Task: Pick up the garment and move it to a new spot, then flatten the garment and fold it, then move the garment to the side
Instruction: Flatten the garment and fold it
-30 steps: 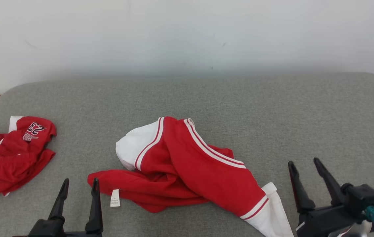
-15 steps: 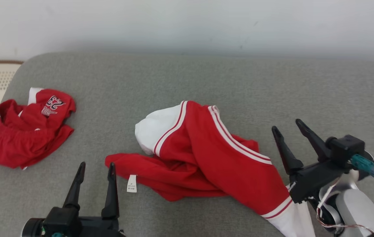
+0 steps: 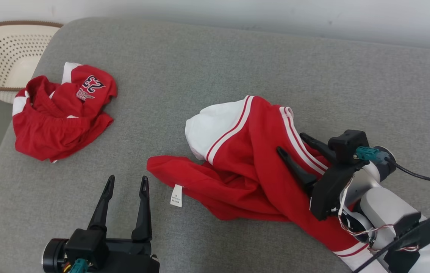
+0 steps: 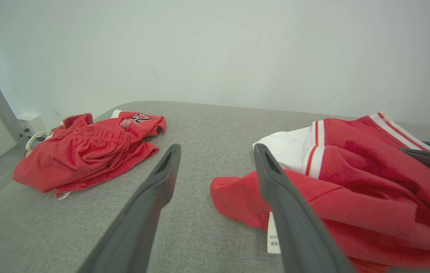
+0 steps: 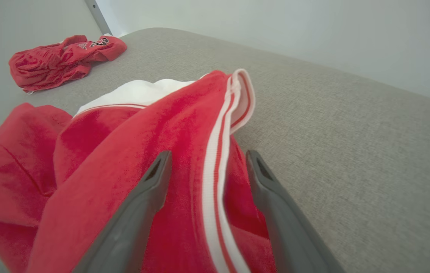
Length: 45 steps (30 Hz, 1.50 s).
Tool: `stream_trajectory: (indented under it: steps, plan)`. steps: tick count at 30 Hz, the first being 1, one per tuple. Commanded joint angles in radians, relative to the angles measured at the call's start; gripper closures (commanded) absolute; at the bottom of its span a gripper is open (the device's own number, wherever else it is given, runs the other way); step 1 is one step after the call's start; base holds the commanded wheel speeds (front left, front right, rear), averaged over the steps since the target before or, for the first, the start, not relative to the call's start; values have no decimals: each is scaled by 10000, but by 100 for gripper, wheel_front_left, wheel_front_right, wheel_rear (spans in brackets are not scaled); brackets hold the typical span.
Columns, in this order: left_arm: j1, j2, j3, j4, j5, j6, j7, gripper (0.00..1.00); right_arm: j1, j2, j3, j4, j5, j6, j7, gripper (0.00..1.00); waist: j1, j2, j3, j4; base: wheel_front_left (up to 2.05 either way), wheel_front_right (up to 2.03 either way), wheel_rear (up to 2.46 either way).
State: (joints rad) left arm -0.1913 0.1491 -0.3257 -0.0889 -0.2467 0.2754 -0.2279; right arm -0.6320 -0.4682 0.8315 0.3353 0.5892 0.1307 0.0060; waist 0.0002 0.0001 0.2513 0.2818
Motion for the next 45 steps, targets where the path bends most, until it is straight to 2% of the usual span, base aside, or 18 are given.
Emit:
stream_trajectory:
  steps: [1,2,3,8,14,24,35,45]
  plan:
    - [-85,-22,0,77,-29,13,-87,0,-248,-118,271,170,278,1,72,58,-2,-1,154,169,0,0,0]
    - [-92,-26,3,102,-43,8,-109,0,-398,-151,421,274,442,1,18,74,-2,-1,154,170,0,0,0]
    - [-101,-20,15,125,-51,7,-123,0,-512,-193,489,362,616,1,-79,100,-2,-1,155,158,0,0,0]
    - [-70,22,105,171,-48,75,-193,0,-736,-450,643,505,1178,1,-609,100,-2,-1,134,-84,0,0,0]
    - [-30,99,170,176,-61,77,-212,0,-447,-767,216,234,1432,1,-1232,100,-2,-1,90,-544,0,0,0]
    - [-97,270,162,68,-40,125,-57,0,1327,-1105,-2125,153,1478,1,-1848,100,-2,-1,5,-1354,0,0,0]
    - [-19,474,186,-58,-117,160,199,0,3716,-164,-4310,264,1091,1,-2216,100,-2,-1,-123,-1816,0,0,0]
    - [296,631,228,-220,-183,281,436,0,5479,819,-5263,-60,225,-1,-2119,100,-2,-1,-298,-2033,0,0,0]
